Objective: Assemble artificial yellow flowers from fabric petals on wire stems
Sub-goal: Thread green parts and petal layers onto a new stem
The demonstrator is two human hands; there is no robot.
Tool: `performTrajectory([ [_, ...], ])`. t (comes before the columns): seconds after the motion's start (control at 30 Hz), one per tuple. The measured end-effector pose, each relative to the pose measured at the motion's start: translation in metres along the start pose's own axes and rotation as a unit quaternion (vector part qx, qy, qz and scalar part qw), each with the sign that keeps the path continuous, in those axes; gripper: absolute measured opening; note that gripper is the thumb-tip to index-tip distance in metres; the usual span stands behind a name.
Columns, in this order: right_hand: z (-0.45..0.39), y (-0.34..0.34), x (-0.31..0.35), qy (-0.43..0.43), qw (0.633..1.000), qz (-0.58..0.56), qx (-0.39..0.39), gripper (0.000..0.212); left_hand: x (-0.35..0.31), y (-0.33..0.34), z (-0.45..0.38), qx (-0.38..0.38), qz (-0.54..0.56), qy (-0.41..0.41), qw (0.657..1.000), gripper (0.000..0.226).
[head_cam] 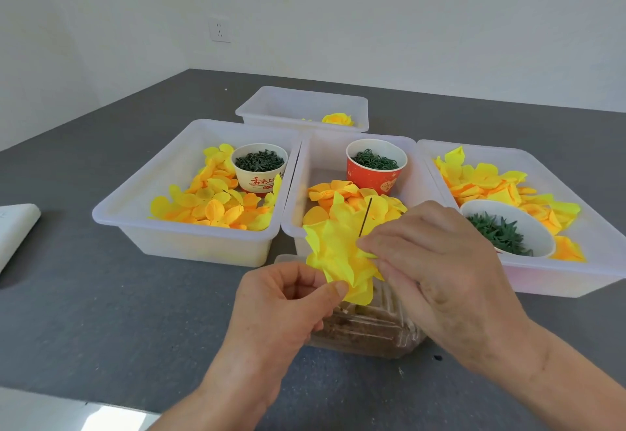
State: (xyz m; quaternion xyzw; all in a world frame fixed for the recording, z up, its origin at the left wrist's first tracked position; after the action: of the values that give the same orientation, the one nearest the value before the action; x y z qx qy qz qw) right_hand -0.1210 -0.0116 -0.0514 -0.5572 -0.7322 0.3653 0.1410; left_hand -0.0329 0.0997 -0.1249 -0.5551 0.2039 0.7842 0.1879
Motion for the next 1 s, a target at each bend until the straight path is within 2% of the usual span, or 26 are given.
performTrajectory([
  [0.13, -0.003, 0.0, 0.002, 0.018, 1.0, -0.007, -0.011, 0.012, -0.002, 0.0, 0.0, 0.0, -0.015, 0.013, 1.0, 0.016],
  [0.33, 0.003, 0.002, -0.009, 0.133, 0.979, -0.153, -0.021, 0.028, -0.004, -0.001, 0.0, -0.002, -0.022, 0.018, 1.0, 0.012],
  [0.4, 0.006, 0.0, -0.013, 0.155, 0.974, -0.164, -0.018, 0.032, -0.004, -0.001, 0.0, -0.002, -0.021, 0.017, 1.0, 0.013],
  [0.6, 0.006, -0.001, -0.011, 0.075, 0.994, -0.081, -0.002, 0.021, -0.003, -0.002, -0.002, -0.003, -0.032, 0.02, 0.999, 0.018],
  [0.73, 0.01, 0.004, -0.014, 0.062, 0.994, -0.086, -0.007, 0.022, -0.002, -0.005, -0.003, -0.007, -0.023, 0.018, 1.0, 0.019],
  [0.87, 0.009, 0.007, -0.014, 0.04, 0.996, -0.081, 0.024, 0.022, -0.002, -0.01, -0.004, -0.012, -0.005, 0.004, 1.0, 0.013],
  [0.93, 0.006, 0.008, -0.012, 0.027, 0.995, -0.081, 0.041, 0.021, -0.006, -0.018, -0.006, -0.044, 0.004, 0.017, 0.999, 0.015],
  [1.0, 0.006, 0.008, -0.013, 0.03, 0.994, -0.093, 0.049, 0.022, -0.02, -0.028, -0.005, -0.105, -0.04, 0.086, 0.99, 0.02],
])
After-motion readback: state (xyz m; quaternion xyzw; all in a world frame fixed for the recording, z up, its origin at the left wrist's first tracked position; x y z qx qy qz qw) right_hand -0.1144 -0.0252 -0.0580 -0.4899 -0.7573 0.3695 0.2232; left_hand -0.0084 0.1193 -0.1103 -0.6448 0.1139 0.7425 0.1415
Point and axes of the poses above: each hand's wrist, its own z-axis away from the middle knuckle, its own y-axis out of the palm, x = y × z, the point moved 6 cm from there along -z, towards the middle knuckle, and after that the axes turned 14 degrees about -y, right-handed, at the moved point
